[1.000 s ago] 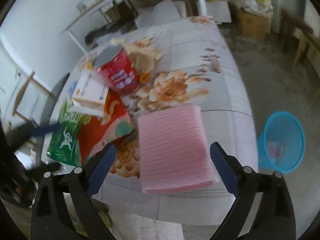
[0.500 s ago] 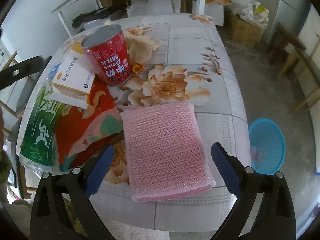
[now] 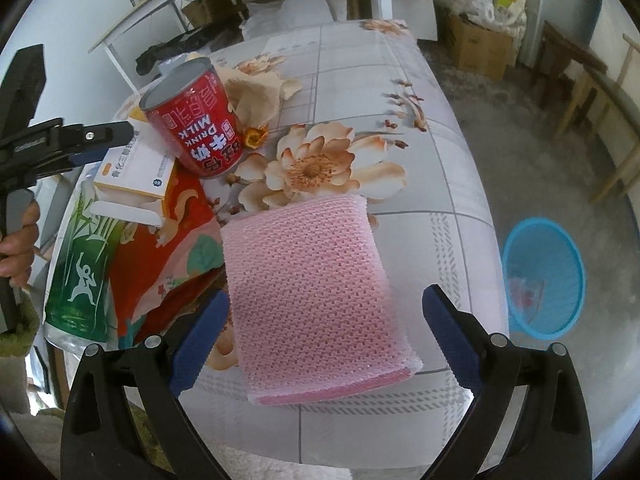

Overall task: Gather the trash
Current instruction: 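Move the left tool to the yellow medicine box while the right tool holds the pink pad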

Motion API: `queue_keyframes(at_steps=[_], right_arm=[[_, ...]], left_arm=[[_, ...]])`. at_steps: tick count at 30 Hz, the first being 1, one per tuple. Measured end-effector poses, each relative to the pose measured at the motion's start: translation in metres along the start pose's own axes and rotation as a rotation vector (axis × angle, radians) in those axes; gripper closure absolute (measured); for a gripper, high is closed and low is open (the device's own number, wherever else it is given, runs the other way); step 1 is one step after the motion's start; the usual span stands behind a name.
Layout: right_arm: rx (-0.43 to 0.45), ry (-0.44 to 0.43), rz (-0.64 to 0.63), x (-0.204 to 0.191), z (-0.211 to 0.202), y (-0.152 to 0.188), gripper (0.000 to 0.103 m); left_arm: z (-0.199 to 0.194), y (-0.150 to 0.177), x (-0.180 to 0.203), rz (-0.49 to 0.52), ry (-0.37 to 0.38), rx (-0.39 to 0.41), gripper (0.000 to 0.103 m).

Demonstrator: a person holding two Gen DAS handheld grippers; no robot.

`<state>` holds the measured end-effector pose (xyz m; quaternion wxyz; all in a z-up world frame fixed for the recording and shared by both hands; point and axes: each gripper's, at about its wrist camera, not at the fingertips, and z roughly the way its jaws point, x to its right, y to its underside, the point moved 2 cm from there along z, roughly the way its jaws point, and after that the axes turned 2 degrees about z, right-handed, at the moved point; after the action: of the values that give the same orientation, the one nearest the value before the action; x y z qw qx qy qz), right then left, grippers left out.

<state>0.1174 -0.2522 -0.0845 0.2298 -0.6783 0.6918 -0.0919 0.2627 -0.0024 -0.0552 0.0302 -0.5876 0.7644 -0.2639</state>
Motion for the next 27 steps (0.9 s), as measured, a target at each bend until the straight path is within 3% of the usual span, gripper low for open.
queue_keyframes(at_steps=[11, 15, 21, 27], right_arm=[[0.018, -0.033, 0.002, 0.004, -0.001, 0.0, 0.01], [0.026, -0.037, 0.002, 0.004, -0.004, 0.002, 0.01], [0.029, -0.04, 0.011, 0.007, -0.004, 0.001, 0.01], [0.027, -0.04, 0.011, 0.007, -0.004, 0.0, 0.01]], left_arm=[[0.012, -0.008, -0.011, -0.053, -0.021, -0.037, 0.03], [0.011, -0.009, -0.016, -0.086, -0.009, -0.022, 0.037], [0.002, -0.007, -0.024, -0.153, 0.038, 0.021, 0.047], [-0.009, -0.005, -0.028, -0.208, 0.128, 0.072, 0.048]])
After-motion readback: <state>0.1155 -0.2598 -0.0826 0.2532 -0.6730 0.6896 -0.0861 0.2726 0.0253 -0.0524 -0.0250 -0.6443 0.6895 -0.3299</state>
